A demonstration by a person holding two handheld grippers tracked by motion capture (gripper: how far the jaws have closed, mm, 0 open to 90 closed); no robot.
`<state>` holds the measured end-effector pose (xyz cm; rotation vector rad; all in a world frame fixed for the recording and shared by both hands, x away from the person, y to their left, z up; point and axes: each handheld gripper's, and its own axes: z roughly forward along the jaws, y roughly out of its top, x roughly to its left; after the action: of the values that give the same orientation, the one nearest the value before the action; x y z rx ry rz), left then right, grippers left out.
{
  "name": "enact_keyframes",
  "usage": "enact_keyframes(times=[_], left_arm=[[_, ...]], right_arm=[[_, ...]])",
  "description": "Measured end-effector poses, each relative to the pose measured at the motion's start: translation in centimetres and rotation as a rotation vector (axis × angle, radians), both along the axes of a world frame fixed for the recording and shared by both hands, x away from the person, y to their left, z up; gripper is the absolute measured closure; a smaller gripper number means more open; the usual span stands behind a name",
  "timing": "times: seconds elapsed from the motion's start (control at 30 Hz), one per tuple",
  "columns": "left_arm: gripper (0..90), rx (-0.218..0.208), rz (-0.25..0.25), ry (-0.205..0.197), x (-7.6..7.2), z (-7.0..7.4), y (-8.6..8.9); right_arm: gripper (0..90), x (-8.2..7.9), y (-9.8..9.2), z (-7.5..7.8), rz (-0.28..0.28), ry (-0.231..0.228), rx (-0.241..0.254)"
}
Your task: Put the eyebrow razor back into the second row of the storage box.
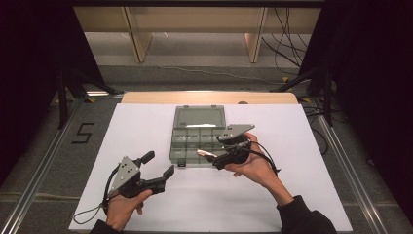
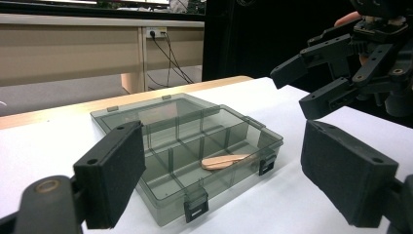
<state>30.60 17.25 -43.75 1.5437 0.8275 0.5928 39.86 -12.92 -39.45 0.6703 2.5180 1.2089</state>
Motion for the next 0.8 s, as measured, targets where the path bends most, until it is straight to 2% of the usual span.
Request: enact_keyframes(times=[0.3, 0.37, 0.47, 0.57, 0.6, 0.67, 0.7, 0.73, 0.8], left_arm=[[16.1, 0.0, 0.0, 0.003, 0.0, 0.0, 0.0], [16.1, 0.0, -0.003, 0.005, 0.0, 0.0, 0.0], [16.1, -0.001, -0.005, 0.008, 0.0, 0.0, 0.0], [16.1, -0.001, -0.024, -0.018, 0.3, -0.1, -0.1], [16.1, 0.003, -0.008, 0.005, 0.0, 0.0, -0.1], [16.0, 0.003, -0.007, 0.007, 0.0, 0.0, -0.1], [16.1, 0.002, -0.007, 0.007, 0.0, 0.0, -0.1], [16.0, 0.0, -0.025, -0.019, 0.3, -0.1, 0.0], [16.1, 0.0, -0.022, -0.015, 0.2, -0.1, 0.0]], right_arm=[[23.9, -0.6, -0.5, -0.1, -0.001, 0.008, 0.013], [24.2, -0.9, -1.0, -0.2, -0.003, 0.003, 0.034], [24.1, -1.0, -1.4, -0.3, -0.005, 0.008, 0.037], [23.7, -1.2, -2.0, -0.4, -0.017, 0.005, 0.053], [23.5, -1.3, -2.4, -0.4, -0.025, 0.005, 0.07], [23.4, -1.3, -2.6, -0.5, -0.027, 0.002, 0.083], [23.2, -1.4, -2.7, -0.5, -0.027, -0.002, 0.096], [22.1, -1.6, -3.0, -0.6, -0.038, 0.004, 0.112], [21.7, -1.8, -3.2, -0.6, -0.042, 0.005, 0.118]])
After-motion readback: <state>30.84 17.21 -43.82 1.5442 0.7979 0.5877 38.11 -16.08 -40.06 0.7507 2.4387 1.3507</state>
